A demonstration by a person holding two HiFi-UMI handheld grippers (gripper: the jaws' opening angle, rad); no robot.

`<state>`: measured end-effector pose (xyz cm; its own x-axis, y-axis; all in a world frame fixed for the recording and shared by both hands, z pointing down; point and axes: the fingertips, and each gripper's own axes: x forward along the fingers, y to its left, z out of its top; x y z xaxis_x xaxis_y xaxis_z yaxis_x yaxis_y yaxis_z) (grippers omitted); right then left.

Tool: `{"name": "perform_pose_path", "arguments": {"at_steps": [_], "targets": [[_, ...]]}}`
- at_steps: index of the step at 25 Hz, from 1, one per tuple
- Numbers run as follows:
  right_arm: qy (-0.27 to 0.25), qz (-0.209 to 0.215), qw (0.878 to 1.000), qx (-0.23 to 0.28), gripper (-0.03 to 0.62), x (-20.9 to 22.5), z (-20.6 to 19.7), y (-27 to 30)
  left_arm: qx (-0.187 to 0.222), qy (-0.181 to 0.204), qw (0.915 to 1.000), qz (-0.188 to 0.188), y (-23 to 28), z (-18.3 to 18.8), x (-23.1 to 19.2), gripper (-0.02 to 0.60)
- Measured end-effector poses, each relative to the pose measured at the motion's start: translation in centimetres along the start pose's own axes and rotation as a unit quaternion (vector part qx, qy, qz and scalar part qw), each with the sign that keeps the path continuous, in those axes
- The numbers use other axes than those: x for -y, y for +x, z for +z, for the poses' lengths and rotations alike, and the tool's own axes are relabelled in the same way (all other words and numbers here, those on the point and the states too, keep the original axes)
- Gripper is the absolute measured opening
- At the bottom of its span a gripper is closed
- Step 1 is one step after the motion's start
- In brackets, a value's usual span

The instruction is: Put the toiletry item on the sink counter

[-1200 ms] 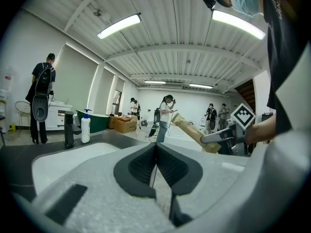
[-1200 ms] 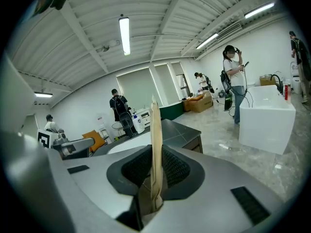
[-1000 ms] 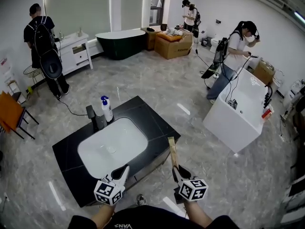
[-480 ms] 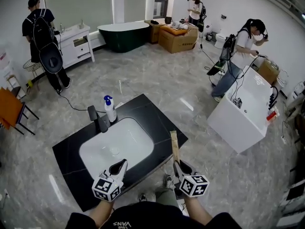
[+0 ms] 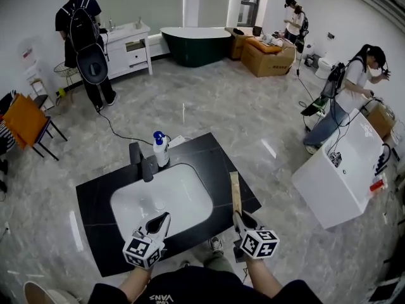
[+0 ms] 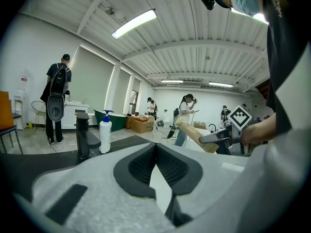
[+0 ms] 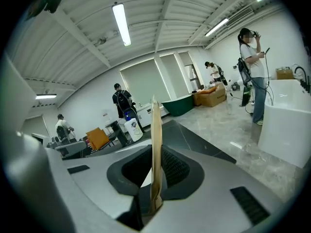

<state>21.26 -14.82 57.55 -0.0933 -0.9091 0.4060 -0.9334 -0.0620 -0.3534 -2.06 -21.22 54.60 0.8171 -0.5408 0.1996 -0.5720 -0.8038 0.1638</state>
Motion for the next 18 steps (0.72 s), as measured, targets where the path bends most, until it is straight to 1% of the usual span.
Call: {"name": "perform_pose_path", "arguments": {"at_steps": [7,11,18], "targets": [[-0.034,0.046,0.998,-0.034,0.058,2.0,2.6,5.8,0.011,-0.008,0.9984,0.056,3.5,1.6,-1.4,0.008],[-0.053,0.071,0.995,-0.053,0.058,2.9,3.5,8.9,0.014,-0.017,0.9958,0.089,5.0,1.7,-2.2,0.008],[-0.079,0.103,0.988,-0.086,0.057,4.6,4.0,13.4,0.016,-0.027,0.9909,0.131,7.2,1.3,-2.6,0.008]]}}
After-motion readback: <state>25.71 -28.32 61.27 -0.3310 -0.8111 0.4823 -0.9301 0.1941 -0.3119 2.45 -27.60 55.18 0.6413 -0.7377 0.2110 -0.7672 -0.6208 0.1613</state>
